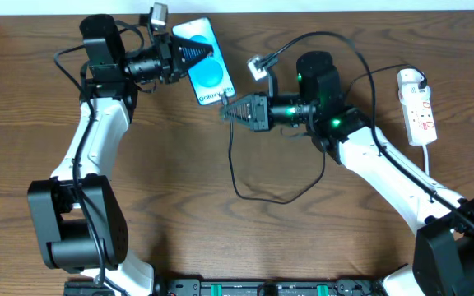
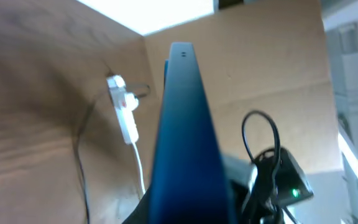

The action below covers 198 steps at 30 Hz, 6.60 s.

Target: Plug charger to phone and switch on socket

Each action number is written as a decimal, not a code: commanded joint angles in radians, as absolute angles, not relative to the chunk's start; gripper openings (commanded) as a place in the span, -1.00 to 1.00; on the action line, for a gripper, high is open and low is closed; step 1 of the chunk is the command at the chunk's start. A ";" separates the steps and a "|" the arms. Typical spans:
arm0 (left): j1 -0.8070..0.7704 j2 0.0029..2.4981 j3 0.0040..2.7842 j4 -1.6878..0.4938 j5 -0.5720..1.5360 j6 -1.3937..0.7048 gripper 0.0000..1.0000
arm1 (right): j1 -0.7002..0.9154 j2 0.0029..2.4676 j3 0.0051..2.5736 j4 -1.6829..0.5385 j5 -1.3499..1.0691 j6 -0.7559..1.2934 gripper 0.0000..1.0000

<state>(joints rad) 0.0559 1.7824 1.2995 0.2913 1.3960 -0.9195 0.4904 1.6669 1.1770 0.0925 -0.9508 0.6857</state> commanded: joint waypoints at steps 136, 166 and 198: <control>0.083 1.777 1.306 0.701 1.387 -1.344 -0.86 | 0.551 1.656 1.196 0.224 -1.106 0.729 -0.98; 0.084 1.777 1.306 0.701 1.411 -1.343 -0.86 | 0.517 1.656 1.196 0.224 -1.091 0.729 -0.98; 0.068 1.777 1.306 0.701 1.452 -1.329 -0.86 | 0.479 1.657 1.196 0.216 -1.091 0.748 -0.98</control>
<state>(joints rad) 0.0708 1.7824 1.2972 0.6888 1.4315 -1.3380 0.4988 1.6665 1.1786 0.2150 -1.0885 0.7280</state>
